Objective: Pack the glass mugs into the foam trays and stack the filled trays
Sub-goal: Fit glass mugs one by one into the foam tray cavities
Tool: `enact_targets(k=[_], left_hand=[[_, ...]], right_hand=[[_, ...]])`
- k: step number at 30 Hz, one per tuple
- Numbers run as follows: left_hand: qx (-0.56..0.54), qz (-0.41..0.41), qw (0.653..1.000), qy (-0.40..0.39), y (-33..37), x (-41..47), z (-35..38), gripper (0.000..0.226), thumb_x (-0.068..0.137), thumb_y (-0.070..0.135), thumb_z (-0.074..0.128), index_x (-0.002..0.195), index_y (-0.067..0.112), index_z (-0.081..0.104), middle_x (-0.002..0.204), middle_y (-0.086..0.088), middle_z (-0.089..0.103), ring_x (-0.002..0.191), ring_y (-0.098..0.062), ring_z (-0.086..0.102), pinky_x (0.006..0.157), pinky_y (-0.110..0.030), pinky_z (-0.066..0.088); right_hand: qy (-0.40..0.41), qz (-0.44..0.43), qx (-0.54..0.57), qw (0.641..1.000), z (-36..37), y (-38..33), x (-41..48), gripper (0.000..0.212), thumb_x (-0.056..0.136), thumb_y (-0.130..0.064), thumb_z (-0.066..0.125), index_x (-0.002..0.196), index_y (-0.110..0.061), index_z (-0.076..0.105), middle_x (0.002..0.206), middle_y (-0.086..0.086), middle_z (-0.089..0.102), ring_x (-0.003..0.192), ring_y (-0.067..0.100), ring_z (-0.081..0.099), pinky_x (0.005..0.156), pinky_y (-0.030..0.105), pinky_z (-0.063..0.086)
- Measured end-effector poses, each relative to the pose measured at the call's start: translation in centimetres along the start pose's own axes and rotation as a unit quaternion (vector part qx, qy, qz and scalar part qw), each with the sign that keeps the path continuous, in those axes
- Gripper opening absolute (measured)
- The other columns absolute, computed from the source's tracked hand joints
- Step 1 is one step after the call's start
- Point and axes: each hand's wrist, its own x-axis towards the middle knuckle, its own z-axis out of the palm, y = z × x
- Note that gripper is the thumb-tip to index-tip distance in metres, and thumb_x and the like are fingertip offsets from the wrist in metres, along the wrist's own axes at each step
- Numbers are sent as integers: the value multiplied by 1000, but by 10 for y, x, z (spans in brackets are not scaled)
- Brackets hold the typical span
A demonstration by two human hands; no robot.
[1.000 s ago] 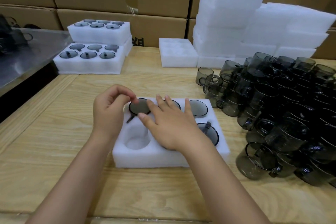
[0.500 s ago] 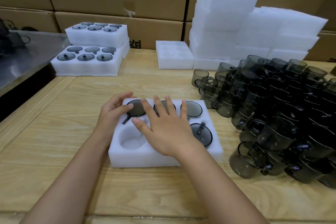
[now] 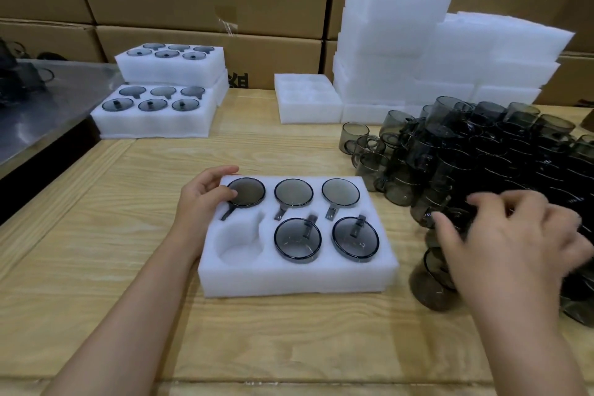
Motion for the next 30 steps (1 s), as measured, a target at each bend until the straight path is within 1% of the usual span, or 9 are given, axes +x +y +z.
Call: enact_targets(k=[4, 8, 12, 15, 19, 21, 25, 28, 30], left_hand=[[-6, -2, 1000, -4, 0, 0, 0, 38, 82, -17, 47, 102, 10, 66, 64, 9, 66, 60, -5, 64, 53, -15, 49], [-5, -2, 1000, -1, 0, 0, 0, 38, 82, -16, 48, 103, 9, 66, 67, 5, 63, 59, -6, 63, 53, -16, 49], [-8, -1, 1000, -8, 0, 0, 0, 37, 83, -16, 47, 103, 9, 66, 65, 7, 64, 58, -5, 63, 51, -15, 48], [-6, 7, 1000, -15, 0, 0, 0, 37, 83, -17, 46, 103, 8, 64, 60, 13, 64, 56, -3, 62, 50, -14, 47], [-8, 17, 1000, -16, 1, -1, -1, 36, 83, -18, 47, 104, 6, 63, 64, 11, 67, 59, -2, 64, 53, -13, 48], [-22, 26, 999, -21, 2, -3, 0, 32, 82, -13, 52, 104, 6, 63, 78, 2, 69, 67, -4, 66, 59, -15, 51], [27, 103, 994, -39, 5, -8, -5, 33, 73, 17, 60, 106, 15, 64, 109, -7, 66, 95, -4, 63, 81, -20, 48], [129, 192, 970, -73, 9, -12, -11, 54, 74, 39, 63, 126, 27, 56, 122, 1, 64, 116, -7, 57, 97, -28, 41], [196, 230, 945, -125, 11, -16, -12, 74, 73, 44, 68, 142, 36, 40, 129, 14, 59, 128, -5, 48, 105, -22, 35]], right_hand=[[-27, 23, -36, 999, 2, 10, 4, 41, 76, -25, 74, 102, 3, 59, 106, 26, 44, 101, 43, 34, 81, 58, 32], [-34, 33, -44, 998, 5, 12, 5, 38, 81, -20, 69, 110, 2, 57, 98, 27, 56, 98, 41, 37, 82, 57, 33], [-50, 41, -2, 998, 2, 6, 3, 25, 85, -13, 64, 109, -7, 62, 86, 14, 65, 97, 36, 46, 89, 58, 32], [-15, 24, 45, 999, -4, -2, 1, 19, 84, -10, 66, 102, -12, 65, 64, -5, 51, 88, 34, 51, 88, 59, 33], [62, -45, 104, 992, -8, -22, 1, 23, 83, -13, 67, 106, -15, 64, 74, 3, 66, 82, 24, 50, 83, 39, 23], [79, -98, 161, 979, -7, -47, 2, 23, 82, -15, 67, 105, -16, 66, 77, 1, 67, 77, 25, 55, 77, 34, 21], [32, -176, 291, 940, 4, -101, 7, 23, 80, -13, 69, 102, -17, 69, 80, -5, 68, 75, 25, 59, 78, 29, 21], [-9, -211, 362, 908, 12, -128, 4, 23, 80, -12, 69, 102, -16, 69, 77, -10, 66, 74, 23, 57, 80, 28, 24], [-42, -229, 389, 891, 17, -137, -3, 23, 81, -14, 68, 103, -19, 68, 79, -11, 67, 77, 21, 57, 83, 31, 29]])
